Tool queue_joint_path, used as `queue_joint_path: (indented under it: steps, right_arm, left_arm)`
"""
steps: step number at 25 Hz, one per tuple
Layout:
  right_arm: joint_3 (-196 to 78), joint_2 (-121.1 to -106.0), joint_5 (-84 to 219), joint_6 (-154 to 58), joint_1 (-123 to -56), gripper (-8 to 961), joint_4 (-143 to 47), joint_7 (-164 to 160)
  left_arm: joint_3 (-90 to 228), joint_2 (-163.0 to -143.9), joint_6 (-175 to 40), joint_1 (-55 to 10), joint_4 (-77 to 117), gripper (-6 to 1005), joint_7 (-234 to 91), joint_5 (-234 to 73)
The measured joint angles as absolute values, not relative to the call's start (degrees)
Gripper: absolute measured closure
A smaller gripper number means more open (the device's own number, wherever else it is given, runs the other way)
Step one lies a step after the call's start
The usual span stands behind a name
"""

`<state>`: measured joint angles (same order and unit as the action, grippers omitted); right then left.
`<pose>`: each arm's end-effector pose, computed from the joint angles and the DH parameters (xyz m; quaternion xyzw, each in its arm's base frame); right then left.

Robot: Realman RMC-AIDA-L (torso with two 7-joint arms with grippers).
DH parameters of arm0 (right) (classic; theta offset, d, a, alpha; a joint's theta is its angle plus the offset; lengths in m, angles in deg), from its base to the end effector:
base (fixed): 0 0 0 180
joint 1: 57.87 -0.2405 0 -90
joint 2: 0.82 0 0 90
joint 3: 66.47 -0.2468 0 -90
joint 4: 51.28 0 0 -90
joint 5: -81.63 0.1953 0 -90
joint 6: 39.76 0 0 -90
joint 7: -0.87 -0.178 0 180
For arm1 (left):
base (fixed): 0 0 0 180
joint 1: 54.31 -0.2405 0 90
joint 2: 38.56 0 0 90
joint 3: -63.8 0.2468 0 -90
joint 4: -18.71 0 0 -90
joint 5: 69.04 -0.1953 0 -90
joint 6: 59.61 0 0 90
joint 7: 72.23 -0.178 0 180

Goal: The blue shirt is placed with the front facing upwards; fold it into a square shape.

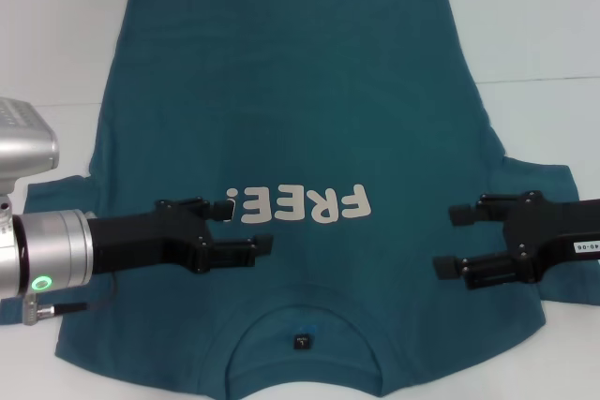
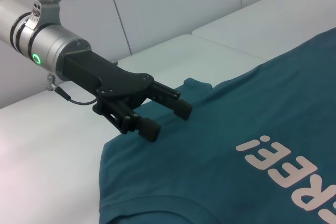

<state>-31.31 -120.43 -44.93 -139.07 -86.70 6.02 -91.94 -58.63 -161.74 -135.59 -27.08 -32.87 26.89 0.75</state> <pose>0.2391 0.3182 0.0194 -0.9514 0.2346 0.1543 0.1261 -0.2036 0.3447 -0.0485 -0.9279 -0.2788 -0.1991 0.1469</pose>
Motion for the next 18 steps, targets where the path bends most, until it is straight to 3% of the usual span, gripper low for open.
queue_joint_path:
  steps: [18]
  right_arm:
    - [-31.31, -120.44, -43.39, -138.61, -86.87, 7, 5.21, -91.60]
  left_arm:
    - [-60.44, -161.98, -134.99, -28.81, -37.16, 120, 31.01, 0.50]
